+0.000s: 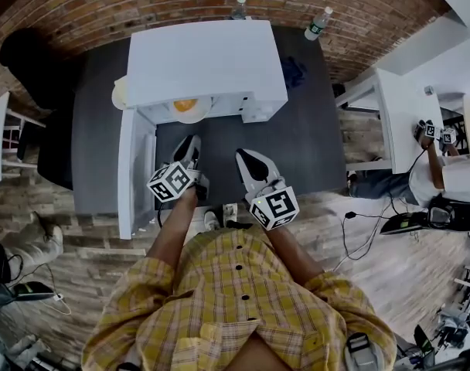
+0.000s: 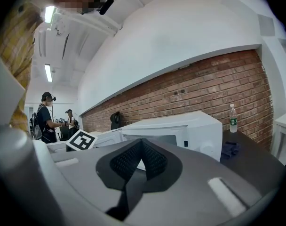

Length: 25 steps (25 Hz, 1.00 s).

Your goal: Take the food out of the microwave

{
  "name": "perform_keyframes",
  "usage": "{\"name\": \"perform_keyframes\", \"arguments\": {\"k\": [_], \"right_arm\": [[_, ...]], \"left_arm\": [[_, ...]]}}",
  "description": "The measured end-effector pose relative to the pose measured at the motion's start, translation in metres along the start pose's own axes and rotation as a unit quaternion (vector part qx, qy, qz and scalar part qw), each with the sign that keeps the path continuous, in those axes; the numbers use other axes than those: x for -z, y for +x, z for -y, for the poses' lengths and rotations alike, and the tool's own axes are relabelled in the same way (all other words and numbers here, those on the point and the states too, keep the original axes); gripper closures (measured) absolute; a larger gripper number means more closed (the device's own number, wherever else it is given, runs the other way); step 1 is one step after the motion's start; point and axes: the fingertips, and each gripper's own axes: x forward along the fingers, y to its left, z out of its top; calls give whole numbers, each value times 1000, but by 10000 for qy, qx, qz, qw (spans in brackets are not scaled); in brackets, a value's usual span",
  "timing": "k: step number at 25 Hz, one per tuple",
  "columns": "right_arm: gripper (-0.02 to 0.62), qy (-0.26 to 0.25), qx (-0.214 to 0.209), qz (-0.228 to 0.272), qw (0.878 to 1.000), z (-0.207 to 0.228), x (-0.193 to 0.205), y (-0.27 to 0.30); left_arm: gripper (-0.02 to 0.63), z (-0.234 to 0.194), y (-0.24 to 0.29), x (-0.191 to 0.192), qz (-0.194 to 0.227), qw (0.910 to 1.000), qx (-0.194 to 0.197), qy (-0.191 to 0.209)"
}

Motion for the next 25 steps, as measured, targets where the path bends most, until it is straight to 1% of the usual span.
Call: {"name": "perform_keyframes", "arguments": {"k": [3,5,7,9,11,14,15,18,23,25], "right_arm": [[592,12,15,-23,10000,2,0,0],[592,18,22,-28,10000,4,1,0],[592,36,31,-33,10000,6,1,-1],[592,50,39,-46,10000,7,2,-1],[592,54,46,-63,10000,9,3,-1],[592,66,63,-85,9999,12,5,-1],[592,73,72,-89,9999,13,5,-1],[592,89,106,-101,9999,16,6,-1],[592,105,104,-121,9998,18,10,0],[592,121,95,-148,9998,19,11,1]], "left_arm": [[518,-11,11,2,42,9985,-5,-544],[509,-20,17,4,94,9952,-22,-976],[506,-31,22,5,198,9892,-52,-1449],[506,-42,27,5,336,9805,-82,-1936],[504,-53,32,5,452,9720,-113,-2304],[496,-63,39,7,559,9647,-118,-2571],[477,-65,41,7,580,9633,-108,-2619],[473,-72,46,10,660,9568,-141,-2828],[474,-89,54,12,929,9354,-229,-3403],[474,-96,58,13,1004,9286,-261,-3562]]}}
